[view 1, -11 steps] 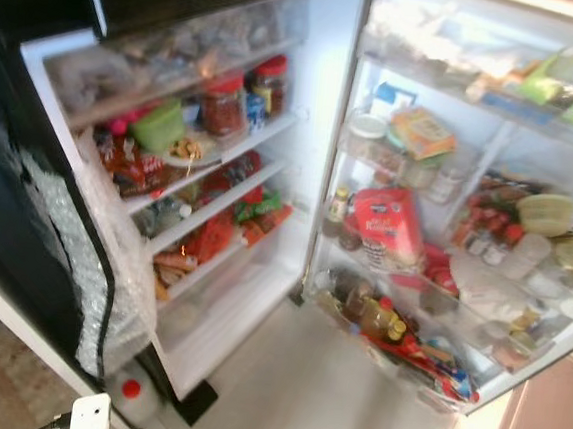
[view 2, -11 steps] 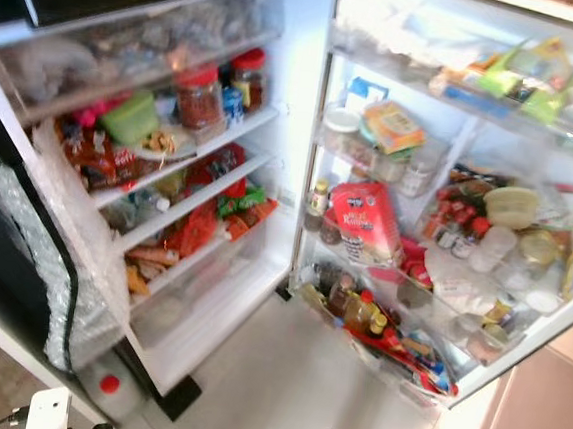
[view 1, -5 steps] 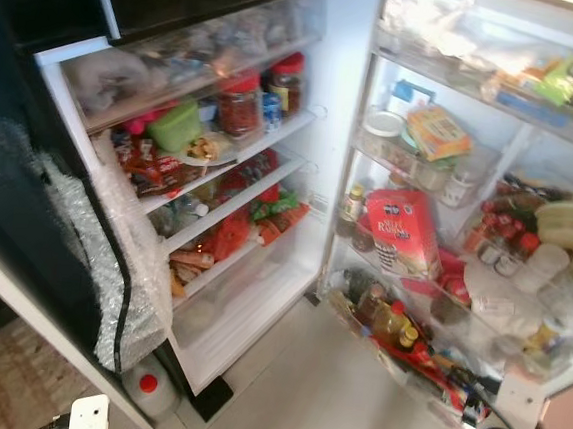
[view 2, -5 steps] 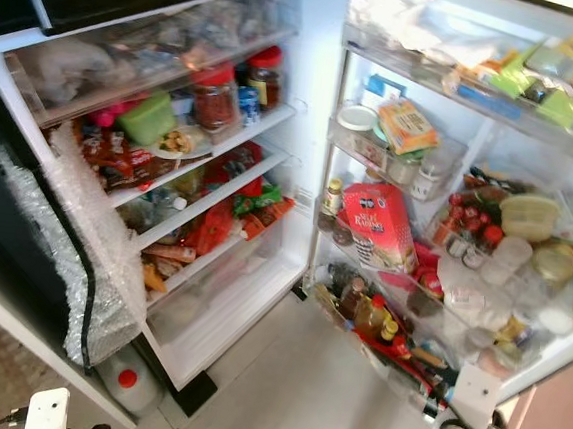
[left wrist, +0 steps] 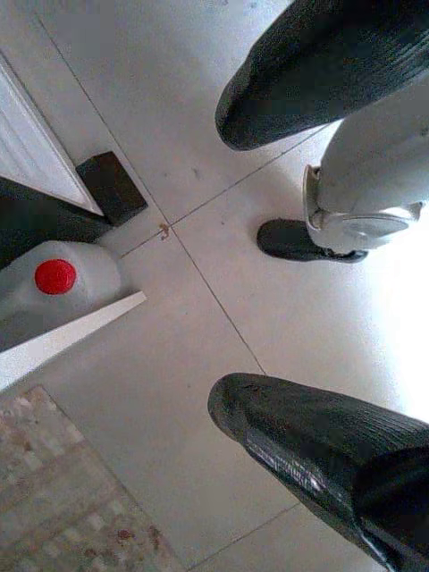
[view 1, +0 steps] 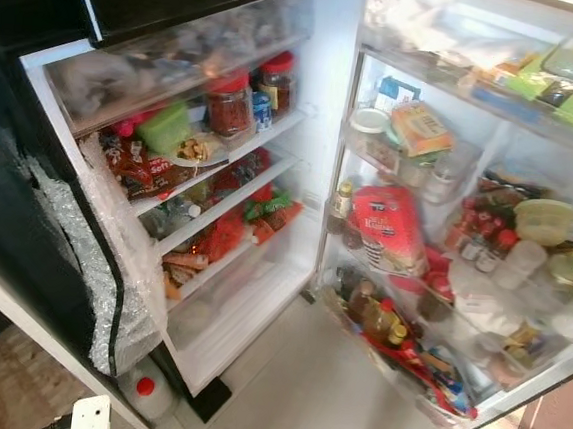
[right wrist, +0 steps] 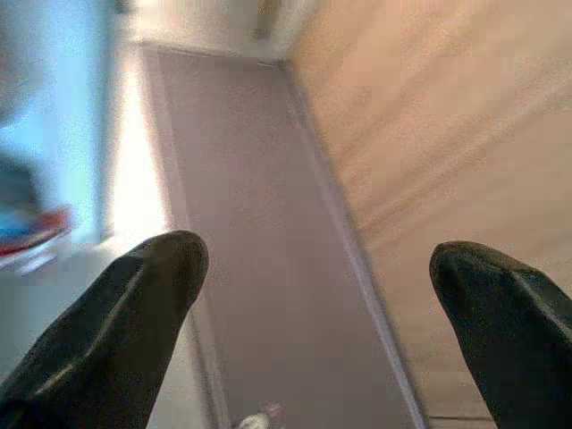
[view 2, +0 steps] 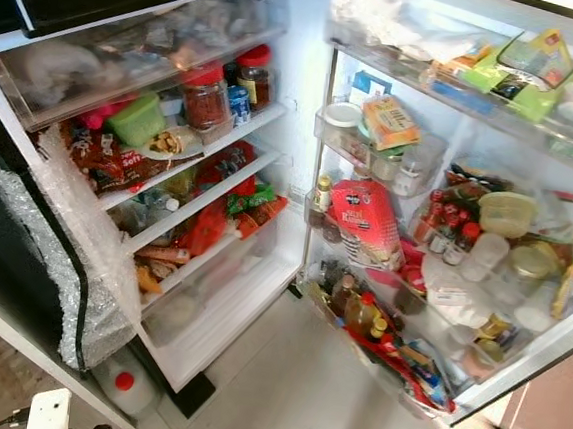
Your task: Restocking fridge
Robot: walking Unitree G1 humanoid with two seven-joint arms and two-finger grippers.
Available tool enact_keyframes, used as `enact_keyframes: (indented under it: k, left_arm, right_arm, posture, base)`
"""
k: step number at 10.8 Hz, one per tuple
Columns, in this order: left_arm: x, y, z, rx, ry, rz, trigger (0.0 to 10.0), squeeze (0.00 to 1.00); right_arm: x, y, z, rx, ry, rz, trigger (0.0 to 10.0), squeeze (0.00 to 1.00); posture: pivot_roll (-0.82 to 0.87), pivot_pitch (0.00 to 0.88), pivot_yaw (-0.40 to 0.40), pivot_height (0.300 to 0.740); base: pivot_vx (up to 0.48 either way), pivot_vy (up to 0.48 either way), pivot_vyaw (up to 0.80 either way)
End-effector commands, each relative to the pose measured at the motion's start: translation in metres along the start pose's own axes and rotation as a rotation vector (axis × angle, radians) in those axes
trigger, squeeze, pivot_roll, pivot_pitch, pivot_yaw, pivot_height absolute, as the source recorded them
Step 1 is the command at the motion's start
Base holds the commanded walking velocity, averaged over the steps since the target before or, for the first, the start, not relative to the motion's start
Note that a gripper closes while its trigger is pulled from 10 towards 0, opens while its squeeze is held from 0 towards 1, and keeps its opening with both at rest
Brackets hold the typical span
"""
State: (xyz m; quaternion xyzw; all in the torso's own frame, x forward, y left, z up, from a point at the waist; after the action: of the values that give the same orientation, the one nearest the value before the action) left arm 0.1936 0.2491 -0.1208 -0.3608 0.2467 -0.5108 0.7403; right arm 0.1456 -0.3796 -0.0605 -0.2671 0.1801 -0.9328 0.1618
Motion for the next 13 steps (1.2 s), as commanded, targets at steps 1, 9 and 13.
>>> enact_keyframes:
  k: [1,9,13]
  left_arm:
    - [-0.003,-0.001,-0.006,-0.026,0.017,0.012,10.0,0.00]
    - [-0.005,-0.001,-0.003,-0.015,0.062,0.007,10.0,0.00]
    - [-0.005,0.000,-0.001,-0.010,0.080,0.002,10.0,0.00]
  right_arm:
    - [0.015,0.005,0.003,0.004,0.042,-0.067,10.0,0.00]
    - [0.057,0.026,0.062,0.191,0.149,-0.224,10.0,0.00]
    - [0.058,0.025,0.049,0.160,0.176,-0.200,10.0,0.00]
  posture:
    - [-0.17,0.000,0.044,0.740]
    - [-0.17,0.000,0.058,0.740]
    - [-0.17,0.000,0.065,0.740]
  base:
    - [0.000,0.000,0.00]
    - [0.000,0.000,0.00]
    - [0.000,0.000,0.00]
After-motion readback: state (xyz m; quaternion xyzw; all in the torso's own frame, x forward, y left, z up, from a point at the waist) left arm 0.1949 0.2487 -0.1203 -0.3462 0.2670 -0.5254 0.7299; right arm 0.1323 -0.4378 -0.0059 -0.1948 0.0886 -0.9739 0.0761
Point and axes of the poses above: a point about 5 cm out from each wrist's last joint towards the gripper, its own y axis pointing out of the wrist towards the gripper, its own z axis along the axis of the wrist's last joint, x = y × z, the point moved 5 cm from there along y, pointing out of the wrist towards the gripper, and after that the axes turned 3 degrees about -y, right-handed, at the moved point
